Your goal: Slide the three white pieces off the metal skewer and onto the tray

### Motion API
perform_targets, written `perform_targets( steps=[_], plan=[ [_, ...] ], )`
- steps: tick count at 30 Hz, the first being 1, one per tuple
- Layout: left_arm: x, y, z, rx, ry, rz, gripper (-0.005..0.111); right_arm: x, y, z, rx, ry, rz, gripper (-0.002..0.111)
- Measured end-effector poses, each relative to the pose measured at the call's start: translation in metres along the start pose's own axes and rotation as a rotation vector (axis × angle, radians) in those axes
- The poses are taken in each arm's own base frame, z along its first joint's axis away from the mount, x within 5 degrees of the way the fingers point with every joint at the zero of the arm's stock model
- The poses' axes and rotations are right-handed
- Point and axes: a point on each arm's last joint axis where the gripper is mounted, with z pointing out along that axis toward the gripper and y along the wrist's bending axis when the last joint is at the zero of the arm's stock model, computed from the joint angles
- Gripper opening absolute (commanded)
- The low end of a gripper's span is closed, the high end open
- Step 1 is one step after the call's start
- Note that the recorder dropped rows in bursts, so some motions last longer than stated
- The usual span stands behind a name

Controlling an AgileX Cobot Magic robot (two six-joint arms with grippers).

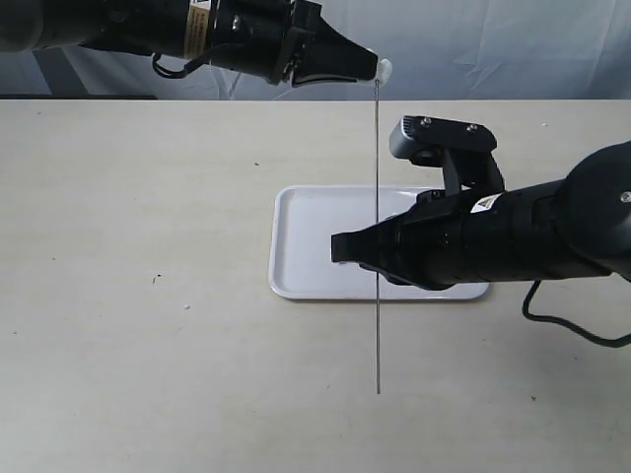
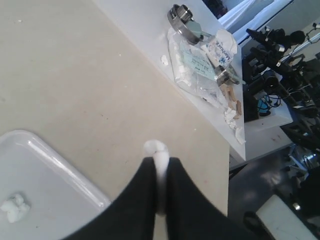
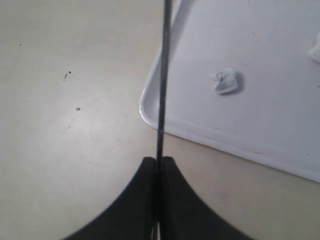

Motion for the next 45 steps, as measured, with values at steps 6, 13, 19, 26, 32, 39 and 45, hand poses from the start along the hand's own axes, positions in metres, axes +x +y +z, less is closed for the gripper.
perform_targets(
  steps=[6,13,19,26,32,39,45],
  plan=[
    [-0.002,-0.002,0.001,0.014,-0.022,-0.011,0.0,0.002,0.001,0.008,0.014,-0.002,0.005,-0.001],
    [-0.005,-0.005,0.002,0.022,-0.019,0.01,0.0,0.005,-0.003,0.019,0.037,0.021,0.006,-0.001],
    [-0.012,-0.009,0.003,0.017,-0.04,0.027,0.0,0.007,-0.004,0.021,0.039,0.035,0.008,-0.001],
    [-0.032,-0.012,-0.002,0.009,-0.205,-0.002,0.0,0.023,-0.002,0.024,0.011,0.167,0.005,-0.001],
    [-0.036,-0.008,-0.005,-0.029,-0.232,0.002,0.0,0.026,-0.002,0.025,0.006,0.191,-0.002,-0.001],
    [-0.017,0.006,-0.003,-0.155,-0.07,0.07,0.0,0.027,-0.002,0.024,0.003,0.202,-0.024,-0.001],
    [0.02,0.045,-0.019,-0.258,-0.028,-0.031,0.0,-0.016,-0.01,-0.005,-0.025,0.138,-0.019,-0.001]
  ],
)
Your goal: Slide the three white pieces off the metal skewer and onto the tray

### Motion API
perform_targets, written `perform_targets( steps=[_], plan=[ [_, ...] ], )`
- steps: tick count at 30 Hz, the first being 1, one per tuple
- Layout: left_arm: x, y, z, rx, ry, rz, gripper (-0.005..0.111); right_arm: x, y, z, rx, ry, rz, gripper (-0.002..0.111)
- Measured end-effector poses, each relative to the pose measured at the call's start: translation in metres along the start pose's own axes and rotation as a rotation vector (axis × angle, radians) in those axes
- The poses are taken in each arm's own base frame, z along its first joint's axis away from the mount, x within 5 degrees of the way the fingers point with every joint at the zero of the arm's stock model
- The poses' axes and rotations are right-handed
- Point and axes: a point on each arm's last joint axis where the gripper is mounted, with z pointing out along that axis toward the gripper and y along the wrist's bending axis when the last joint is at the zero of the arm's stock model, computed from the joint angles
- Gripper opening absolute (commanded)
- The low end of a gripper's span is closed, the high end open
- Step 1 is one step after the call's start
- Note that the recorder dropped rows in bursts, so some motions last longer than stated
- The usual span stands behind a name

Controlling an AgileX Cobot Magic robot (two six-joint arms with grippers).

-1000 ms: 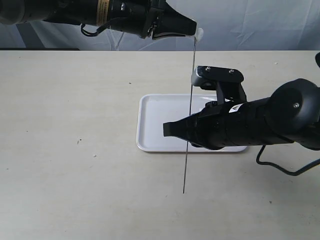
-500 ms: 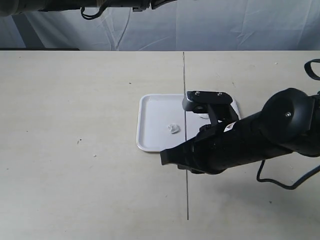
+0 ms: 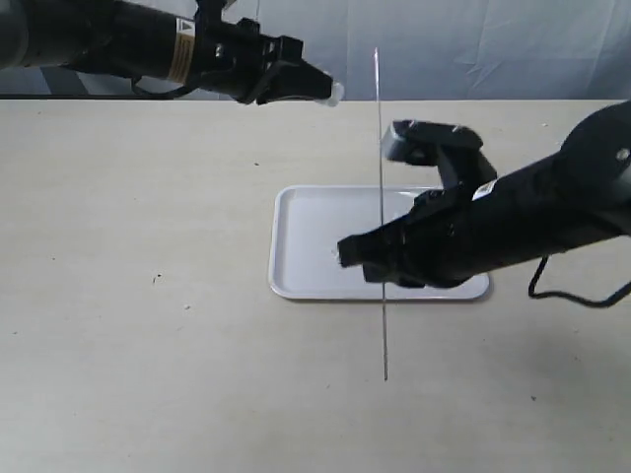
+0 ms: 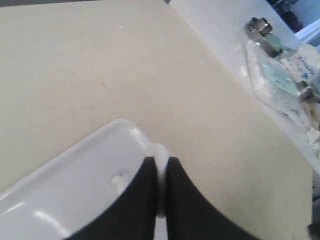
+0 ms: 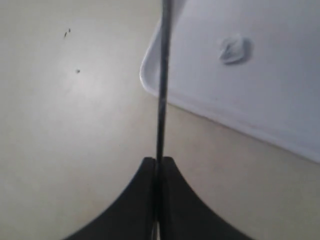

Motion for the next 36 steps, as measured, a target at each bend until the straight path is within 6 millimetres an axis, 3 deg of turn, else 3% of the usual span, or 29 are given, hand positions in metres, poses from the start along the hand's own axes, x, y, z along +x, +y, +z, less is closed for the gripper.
perform_targets(
  steps=[4,6,11,17,26,33,36],
  plan=[
    [0.031,0.025,-0.002,-0.093,0.041,-0.001,0.0,-0.037,-0.015,-0.025,0.02,-0.07,0.009,-0.001],
    [0.046,0.03,0.003,-0.138,0.068,0.012,0.0,-0.053,-0.017,-0.028,0.027,-0.07,-0.012,-0.001],
    [0.074,0.018,0.032,-0.235,0.13,0.088,0.0,-0.082,-0.026,-0.002,0.094,0.086,-0.03,-0.001],
    [0.084,0.017,0.046,-0.331,0.141,0.155,0.0,-0.099,-0.038,0.014,0.202,0.183,-0.021,-0.001],
    [0.113,0.041,0.063,-0.332,0.228,0.097,0.001,-0.123,-0.049,0.033,0.294,0.314,-0.03,-0.001],
    [0.115,0.041,0.064,-0.312,0.239,0.118,0.029,-0.126,-0.063,0.068,0.314,0.431,-0.007,-0.001],
    [0.115,0.041,0.064,-0.311,0.24,0.123,0.034,-0.128,-0.068,0.081,0.317,0.458,0.002,-0.001]
  ],
)
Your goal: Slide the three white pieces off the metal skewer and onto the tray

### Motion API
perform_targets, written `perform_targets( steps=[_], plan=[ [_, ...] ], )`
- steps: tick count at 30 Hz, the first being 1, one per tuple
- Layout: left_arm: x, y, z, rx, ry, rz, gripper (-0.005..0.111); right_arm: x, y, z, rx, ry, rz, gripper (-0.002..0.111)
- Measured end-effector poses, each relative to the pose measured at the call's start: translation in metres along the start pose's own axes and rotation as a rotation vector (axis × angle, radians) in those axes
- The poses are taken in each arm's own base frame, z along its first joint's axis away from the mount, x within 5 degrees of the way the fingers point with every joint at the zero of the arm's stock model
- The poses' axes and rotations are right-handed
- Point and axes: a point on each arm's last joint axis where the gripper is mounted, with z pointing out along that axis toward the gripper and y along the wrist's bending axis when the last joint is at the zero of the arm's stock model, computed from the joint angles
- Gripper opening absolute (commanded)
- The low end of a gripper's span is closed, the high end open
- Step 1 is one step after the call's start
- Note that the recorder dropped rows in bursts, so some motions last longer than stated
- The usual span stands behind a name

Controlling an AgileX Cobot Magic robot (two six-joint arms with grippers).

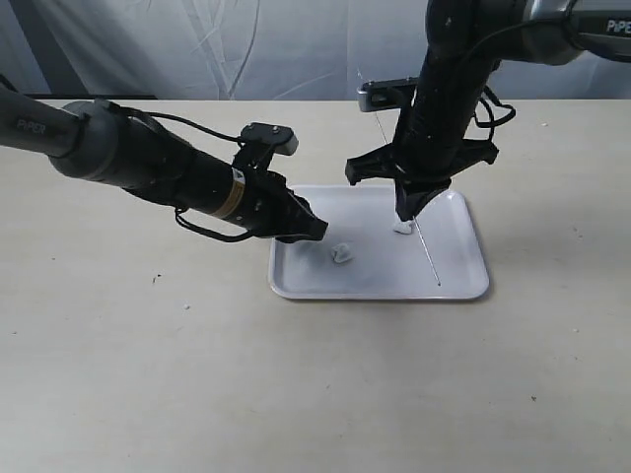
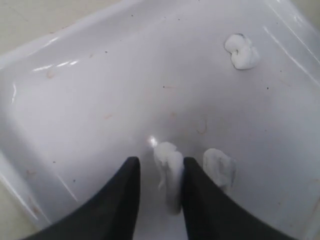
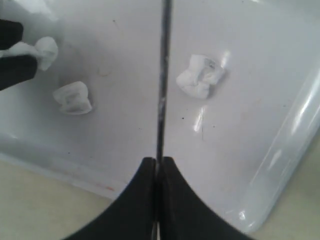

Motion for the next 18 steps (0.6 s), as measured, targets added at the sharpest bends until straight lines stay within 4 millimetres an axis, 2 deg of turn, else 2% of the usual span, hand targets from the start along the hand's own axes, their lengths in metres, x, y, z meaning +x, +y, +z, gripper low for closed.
perform_targets(
  steps=[6,13,18],
  plan=[
    [0.0,0.0,0.0,0.0,0.0,0.02,0.035,-0.01,-0.001,0.019,0.002,0.039,0.006,-0.001],
    [-0.009,-0.001,-0.001,0.003,-0.024,0.034,0.035,-0.012,-0.005,0.042,0.014,0.097,0.008,-0.001],
    [-0.009,-0.001,-0.001,0.003,-0.024,0.035,0.046,-0.012,-0.007,0.058,0.021,0.133,0.01,-0.001]
  ],
)
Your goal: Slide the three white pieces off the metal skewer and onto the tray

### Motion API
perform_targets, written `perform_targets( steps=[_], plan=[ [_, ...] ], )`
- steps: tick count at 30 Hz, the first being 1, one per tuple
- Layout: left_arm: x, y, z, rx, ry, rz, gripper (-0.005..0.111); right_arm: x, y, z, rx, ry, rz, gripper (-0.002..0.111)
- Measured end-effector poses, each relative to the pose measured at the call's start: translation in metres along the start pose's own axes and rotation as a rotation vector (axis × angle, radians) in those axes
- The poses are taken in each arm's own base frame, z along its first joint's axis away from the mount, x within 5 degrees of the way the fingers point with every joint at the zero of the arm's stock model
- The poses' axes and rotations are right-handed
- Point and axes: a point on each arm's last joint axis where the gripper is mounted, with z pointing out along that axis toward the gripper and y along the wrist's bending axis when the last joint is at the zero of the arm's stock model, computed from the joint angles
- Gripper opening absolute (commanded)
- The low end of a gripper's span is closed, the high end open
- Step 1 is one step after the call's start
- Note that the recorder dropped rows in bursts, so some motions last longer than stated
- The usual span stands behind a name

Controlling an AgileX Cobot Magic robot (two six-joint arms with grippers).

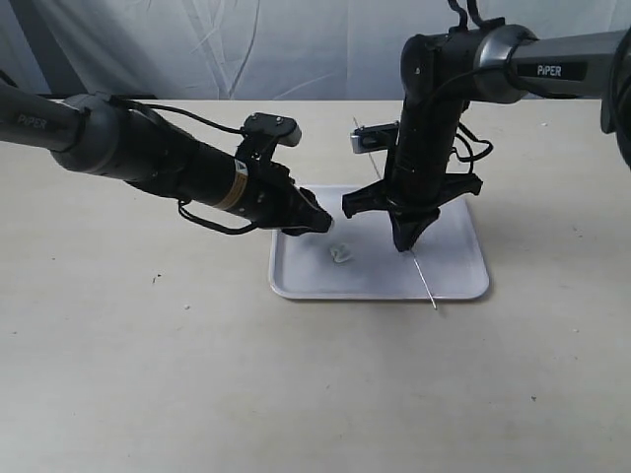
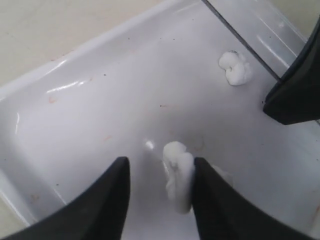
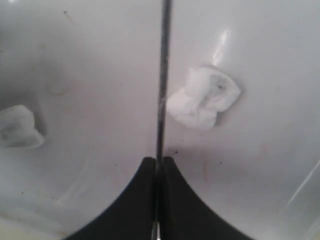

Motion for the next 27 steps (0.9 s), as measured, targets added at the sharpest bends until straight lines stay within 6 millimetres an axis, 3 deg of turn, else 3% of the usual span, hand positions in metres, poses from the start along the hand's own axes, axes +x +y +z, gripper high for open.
perform_targets(
  steps=[3,20,22,27],
  plan=[
    [0.0,0.0,0.0,0.0,0.0,0.0,0.05,-0.002,-0.001,0.004,0.002,-0.006,0.0,-0.001],
    [0.0,0.001,0.0,-0.006,-0.001,0.0,0.05,-0.009,-0.001,0.014,-0.002,-0.04,0.023,-0.001],
    [0.0,0.001,0.0,-0.006,-0.001,0.0,0.05,-0.009,-0.001,0.014,-0.008,-0.038,0.026,0.003],
    [0.0,0.001,0.0,-0.006,-0.001,0.0,0.05,-0.01,0.0,0.014,-0.017,-0.04,0.04,0.033]
  ],
)
